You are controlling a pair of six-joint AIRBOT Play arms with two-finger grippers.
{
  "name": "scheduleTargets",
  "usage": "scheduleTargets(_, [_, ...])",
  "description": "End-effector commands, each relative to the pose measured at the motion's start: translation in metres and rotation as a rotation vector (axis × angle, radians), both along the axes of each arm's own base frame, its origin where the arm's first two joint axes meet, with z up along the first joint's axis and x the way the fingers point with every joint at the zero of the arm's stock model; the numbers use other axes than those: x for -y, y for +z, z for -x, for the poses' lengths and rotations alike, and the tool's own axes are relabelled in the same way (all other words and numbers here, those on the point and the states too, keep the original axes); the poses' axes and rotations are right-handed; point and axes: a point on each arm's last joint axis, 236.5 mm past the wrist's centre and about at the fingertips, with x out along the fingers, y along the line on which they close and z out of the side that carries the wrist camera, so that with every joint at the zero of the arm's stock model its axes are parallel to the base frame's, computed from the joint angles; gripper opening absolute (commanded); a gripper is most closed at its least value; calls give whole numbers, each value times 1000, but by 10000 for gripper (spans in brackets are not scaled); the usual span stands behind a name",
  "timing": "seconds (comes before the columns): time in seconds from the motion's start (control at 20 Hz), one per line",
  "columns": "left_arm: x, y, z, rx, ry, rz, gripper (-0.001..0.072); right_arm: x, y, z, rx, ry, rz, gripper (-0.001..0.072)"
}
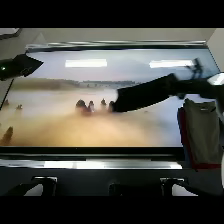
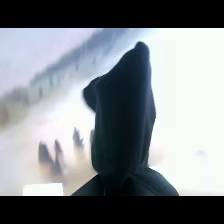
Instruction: Fold the shirts.
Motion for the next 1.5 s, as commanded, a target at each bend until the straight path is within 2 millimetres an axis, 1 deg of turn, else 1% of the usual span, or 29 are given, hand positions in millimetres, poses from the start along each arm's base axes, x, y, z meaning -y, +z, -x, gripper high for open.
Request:
scheduleTargets(0.0, [0, 0, 0, 7, -7, -11, 30, 91, 60, 47, 22, -199, 125, 47])
scheduleTargets(0.05, [0, 0, 0, 7, -8, -12, 31, 109, 73, 57, 36, -256, 139, 47])
scheduleTargets(0.2, [0, 0, 0, 16, -17, -27, 30, 151, 104, 80, 77, -422, 130, 47])
scheduleTargets(0.3, [0, 0, 0, 23, -23, -37, 30, 166, 122, 93, 93, -493, 105, 47])
scheduleTargets(0.45, [0, 0, 0, 34, -32, -53, 31, 178, 144, 118, 90, -560, 89, 47])
scheduleTargets(0.55, [0, 0, 0, 37, -35, -59, 31, 189, 149, 138, 55, -610, 78, 48])
scheduleTargets(0.65, [0, 0, 0, 38, -36, -62, 31, 206, 142, 161, -5, -679, 58, 48])
scheduleTargets(0.75, [0, 0, 0, 49, -47, -78, 31, 228, 124, 193, -115, -758, 94, 48])
scheduleTargets(0.8, [0, 0, 0, 49, -47, -78, 31, 238, 111, 215, -202, -798, 132, 48])
scheduleTargets(0.9, [0, 0, 0, 49, -47, -79, 31, 245, 83, 258, -408, -827, 206, 48])
scheduleTargets(0.95, [0, 0, 0, 49, -47, -78, 31, 245, 72, 268, -468, -815, 213, 48])
scheduleTargets(1.05, [0, 0, 0, 49, -47, -78, 31, 235, 42, 275, -558, -786, 158, 48])
scheduleTargets(1.15, [0, 0, 0, 49, -46, -78, 31, 219, 2, 284, -663, -734, 95, 48])
scheduleTargets(1.2, [0, 0, 0, 49, -47, -78, 31, 213, -18, 294, -727, -722, 76, 48])
scheduleTargets(1.25, [1, 0, 0, 49, -48, -78, 31, 207, -39, 310, -803, -715, 75, 48])
scheduleTargets(1.35, [3, 0, 1, 49, -53, -77, 31, 204, -72, 338, -904, -734, 113, 48])
scheduleTargets(1.4, [5, 0, 1, 49, -58, -77, 31, 201, -87, 345, -934, -733, 118, 48])
scheduleTargets(1.45, [9, 0, 2, 50, -66, -77, 31, 198, -99, 348, -947, -728, 110, 48])
